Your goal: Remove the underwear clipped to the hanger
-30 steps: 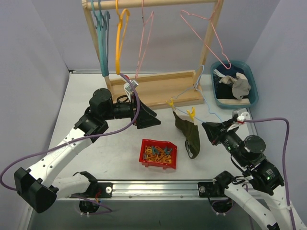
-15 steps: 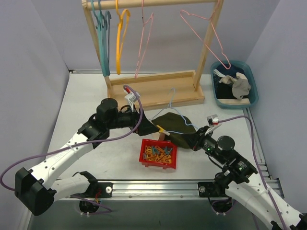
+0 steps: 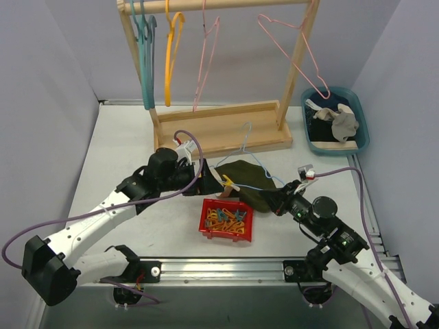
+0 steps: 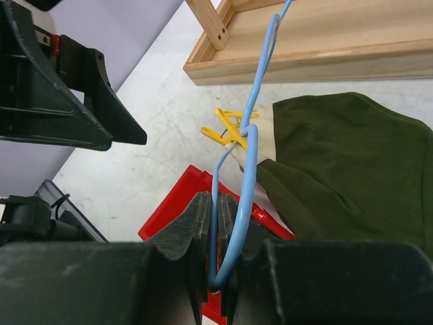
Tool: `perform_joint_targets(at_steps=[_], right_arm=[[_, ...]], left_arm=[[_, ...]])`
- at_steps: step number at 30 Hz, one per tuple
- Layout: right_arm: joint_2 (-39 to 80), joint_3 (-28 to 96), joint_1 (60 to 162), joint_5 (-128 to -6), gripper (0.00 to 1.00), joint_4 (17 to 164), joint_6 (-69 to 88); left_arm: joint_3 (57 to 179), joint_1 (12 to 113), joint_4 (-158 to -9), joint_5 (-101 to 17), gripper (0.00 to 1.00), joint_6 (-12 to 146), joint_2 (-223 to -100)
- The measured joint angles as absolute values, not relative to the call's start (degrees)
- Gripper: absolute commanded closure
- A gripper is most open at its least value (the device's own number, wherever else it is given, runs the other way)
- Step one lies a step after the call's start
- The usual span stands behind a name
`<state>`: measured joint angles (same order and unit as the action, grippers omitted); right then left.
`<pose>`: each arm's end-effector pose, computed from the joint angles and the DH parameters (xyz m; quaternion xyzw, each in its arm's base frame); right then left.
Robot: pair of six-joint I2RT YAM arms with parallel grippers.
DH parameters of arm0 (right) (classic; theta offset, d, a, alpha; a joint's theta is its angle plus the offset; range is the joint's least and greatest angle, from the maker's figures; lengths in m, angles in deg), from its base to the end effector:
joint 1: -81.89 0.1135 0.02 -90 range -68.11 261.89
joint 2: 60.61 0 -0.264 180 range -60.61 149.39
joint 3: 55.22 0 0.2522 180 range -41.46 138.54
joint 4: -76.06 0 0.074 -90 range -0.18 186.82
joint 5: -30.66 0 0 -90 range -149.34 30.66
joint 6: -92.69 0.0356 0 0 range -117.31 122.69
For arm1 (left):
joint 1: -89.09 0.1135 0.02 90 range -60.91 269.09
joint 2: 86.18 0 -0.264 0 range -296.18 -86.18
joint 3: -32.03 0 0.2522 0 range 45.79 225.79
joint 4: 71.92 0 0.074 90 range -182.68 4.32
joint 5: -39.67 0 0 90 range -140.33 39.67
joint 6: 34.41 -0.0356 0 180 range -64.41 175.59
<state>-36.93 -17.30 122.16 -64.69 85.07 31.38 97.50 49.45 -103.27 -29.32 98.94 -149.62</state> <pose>0.0983 0.0876 0.2915 -0.1022 0.6665 0.4436 0.5904 0.1824 -0.1677 0.3061 0.0646 0.8511 -0.4469 0.2678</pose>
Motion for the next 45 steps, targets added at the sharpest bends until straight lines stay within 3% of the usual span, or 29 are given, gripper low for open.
perform_joint_targets(at_steps=[23,35,45], right_arm=[[-35.95,-19.79,128.15,-60.47,1.00,83.54,26.15],[-33.45,-19.70,137.59,-50.94,1.00,83.14,23.53],[-33.50,-19.40,139.06,-47.90,1.00,83.16,22.50]], left_arm=[[93.80,54.70,-88.25,-24.31,0.06,127.44,-165.49],[94.87,55.96,-82.87,-19.48,0.06,133.96,-171.50],[91.14,58.08,-75.27,-12.33,0.06,137.74,-174.01]])
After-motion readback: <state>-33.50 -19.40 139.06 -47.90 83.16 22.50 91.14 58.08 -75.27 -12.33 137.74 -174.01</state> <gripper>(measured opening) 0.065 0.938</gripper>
